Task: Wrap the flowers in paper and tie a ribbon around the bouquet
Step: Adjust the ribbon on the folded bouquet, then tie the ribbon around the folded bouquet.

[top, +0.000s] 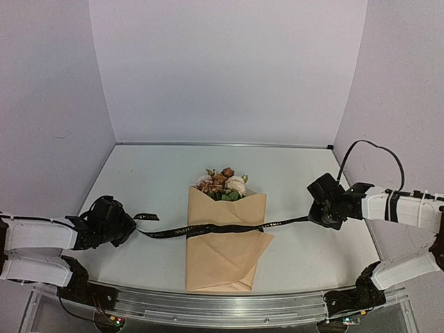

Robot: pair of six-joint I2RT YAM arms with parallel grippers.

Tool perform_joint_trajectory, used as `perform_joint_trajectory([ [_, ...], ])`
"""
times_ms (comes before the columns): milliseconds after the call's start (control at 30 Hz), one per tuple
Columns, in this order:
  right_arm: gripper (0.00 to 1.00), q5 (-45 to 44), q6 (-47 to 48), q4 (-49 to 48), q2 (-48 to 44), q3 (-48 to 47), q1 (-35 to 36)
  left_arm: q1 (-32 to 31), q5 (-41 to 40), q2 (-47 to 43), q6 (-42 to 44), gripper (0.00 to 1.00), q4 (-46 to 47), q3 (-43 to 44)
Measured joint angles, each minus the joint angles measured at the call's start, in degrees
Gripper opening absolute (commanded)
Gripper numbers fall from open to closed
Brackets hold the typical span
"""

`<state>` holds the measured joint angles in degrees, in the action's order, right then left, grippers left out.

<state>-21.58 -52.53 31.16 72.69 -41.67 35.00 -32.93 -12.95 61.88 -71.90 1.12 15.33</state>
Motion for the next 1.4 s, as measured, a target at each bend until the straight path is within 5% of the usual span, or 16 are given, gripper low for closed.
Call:
perform_joint_trajectory([
  [267, 0.0, 0.4, 0.2, 0.2, 0.0, 0.0, 0.0, 3.7, 1.3, -1.3, 1.3, 0.67, -2.3, 3.4],
  [433, 0.0, 1.0, 0.4, 0.2, 0.0, 0.0, 0.0, 11.4, 4.7, -4.2, 3.4, 0.7, -6.6, 5.3],
  [567, 0.0, 1.6, 0.4, 0.2, 0.0, 0.0, 0.0, 11.4, 10.5, -3.5, 3.5, 0.7, -7.9, 7.5],
  [833, 0.01, 2.2, 0.2, 0.2, -0.8, 0.1, 0.0, -4.9, 13.7, 2.1, -5.9, 0.73, -2.7, 7.4],
  [1133, 0.62, 3.8, -1.6, 0.0, -1.7, 0.9, 0.0, -10.3, 13.9, 4.6, -17.7, 0.74, 4.1, 5.9],
  [1400, 0.76, 5.8, -7.2, -3.8, -5.1, 3.2, 5.3, -11.1, 13.2, 6.5, -19.7, 0.74, 6.5, 6.0],
])
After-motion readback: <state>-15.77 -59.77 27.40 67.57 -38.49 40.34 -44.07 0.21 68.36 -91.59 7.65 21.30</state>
